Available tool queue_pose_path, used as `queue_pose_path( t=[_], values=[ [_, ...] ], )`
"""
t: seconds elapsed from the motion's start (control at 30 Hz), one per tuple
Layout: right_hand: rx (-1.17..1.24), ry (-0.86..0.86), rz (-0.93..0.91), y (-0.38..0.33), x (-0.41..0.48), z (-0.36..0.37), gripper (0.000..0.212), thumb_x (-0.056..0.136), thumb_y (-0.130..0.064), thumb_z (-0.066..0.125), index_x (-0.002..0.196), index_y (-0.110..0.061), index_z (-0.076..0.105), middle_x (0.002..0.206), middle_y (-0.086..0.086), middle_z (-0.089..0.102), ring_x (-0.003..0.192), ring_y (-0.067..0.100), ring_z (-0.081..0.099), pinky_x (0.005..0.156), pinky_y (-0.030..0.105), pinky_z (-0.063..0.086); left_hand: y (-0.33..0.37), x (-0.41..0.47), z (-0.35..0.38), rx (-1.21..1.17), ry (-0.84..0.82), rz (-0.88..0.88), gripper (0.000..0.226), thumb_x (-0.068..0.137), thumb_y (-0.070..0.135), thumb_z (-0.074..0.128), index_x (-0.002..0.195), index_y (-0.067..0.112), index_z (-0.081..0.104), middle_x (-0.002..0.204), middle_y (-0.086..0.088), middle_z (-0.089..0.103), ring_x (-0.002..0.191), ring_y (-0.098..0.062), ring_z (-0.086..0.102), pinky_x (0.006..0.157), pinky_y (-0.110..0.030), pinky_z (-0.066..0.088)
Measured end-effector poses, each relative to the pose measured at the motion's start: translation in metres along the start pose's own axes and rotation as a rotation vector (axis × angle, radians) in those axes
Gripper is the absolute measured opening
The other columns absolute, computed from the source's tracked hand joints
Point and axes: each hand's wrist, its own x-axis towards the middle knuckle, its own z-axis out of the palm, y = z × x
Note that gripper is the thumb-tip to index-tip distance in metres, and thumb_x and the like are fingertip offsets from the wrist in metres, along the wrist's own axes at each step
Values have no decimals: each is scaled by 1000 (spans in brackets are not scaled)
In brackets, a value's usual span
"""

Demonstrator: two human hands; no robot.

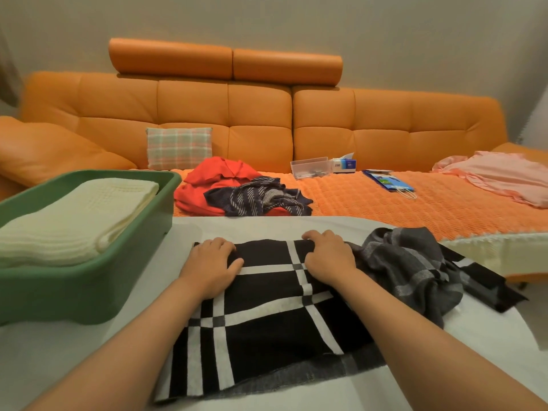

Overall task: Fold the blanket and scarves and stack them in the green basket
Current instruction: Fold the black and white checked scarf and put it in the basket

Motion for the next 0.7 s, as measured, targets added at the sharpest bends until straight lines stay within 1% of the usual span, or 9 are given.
queue_pose_path(
  t=[0.13, 0.23, 0.3, 0.37, 0.43, 0.5, 0.57, 0.63, 0.7],
  values=[
    [113, 7, 171, 2, 13, 9, 38, 100, -35, 41, 135, -28, 53, 134, 10, 53, 116, 30, 54, 94, 43, 50, -5, 3, 8, -1, -182, 6, 65, 92, 68, 33, 152, 42, 24, 160, 2, 25, 148, -20, 19, 120, -42, 17],
    [298, 48, 130, 4, 19, 11, 34, 98, -22, 55, 131, -27, 60, 133, 1, 60, 118, 22, 57, 91, 31, 46, -3, 4, 6, 57, -267, 2, 69, 91, 75, 26, 153, 49, 10, 165, 2, 9, 152, -24, 3, 122, -45, 5],
    [381, 168, 68, 5, 21, 12, 30, 99, -14, 53, 122, -28, 67, 129, -2, 61, 117, 20, 57, 89, 26, 41, -2, 4, 3, 76, -306, -6, 70, 90, 77, 23, 152, 51, 5, 166, 2, 2, 152, -25, -2, 122, -48, 1],
    [324, 199, 26, 5, 21, 14, 33, 99, -11, 51, 120, -29, 68, 127, -1, 59, 116, 20, 57, 91, 29, 43, -4, 6, 2, 105, -328, -28, 72, 89, 79, 19, 152, 51, 1, 166, 1, -2, 152, -26, -6, 121, -51, -2],
    [117, 91, 34, 5, 19, 16, 40, 98, -11, 49, 127, -34, 64, 130, 1, 56, 118, 24, 55, 95, 36, 48, -3, 8, 1, 132, -355, -57, 76, 87, 81, 16, 153, 50, -2, 166, 0, -6, 151, -27, -9, 120, -55, -4],
    [-135, -2, 23, 3, 16, 14, 43, 100, -18, 44, 136, -36, 57, 132, 4, 51, 121, 27, 48, 99, 40, 45, -2, 9, -1, 148, -374, -78, 78, 86, 82, 15, 153, 47, -3, 165, 0, -8, 151, -28, -11, 119, -56, -6],
    [-259, -40, -28, 0, 12, 8, 44, 101, -26, 39, 143, -33, 49, 136, 8, 47, 125, 30, 43, 103, 44, 37, 1, 7, -4, 198, -330, -70, 78, 88, 80, 15, 155, 42, 3, 166, -2, -5, 152, -26, -9, 118, -55, -7],
    [-277, -43, -70, -3, 4, 0, 46, 100, -28, 38, 146, -29, 44, 145, 10, 41, 131, 31, 37, 108, 47, 32, 7, 2, -9, 247, -197, 11, 72, 93, 71, 22, 156, 37, 13, 165, -3, 5, 152, -24, 0, 120, -51, 1],
    [-206, 15, -135, -7, -8, -9, 44, 100, -27, 43, 143, -29, 47, 145, 7, 41, 132, 28, 38, 110, 46, 32, 19, -9, -17, 198, -53, 142, 60, 98, 58, 34, 152, 32, 30, 160, 0, 24, 147, -22, 20, 118, -43, 17]
  ],
)
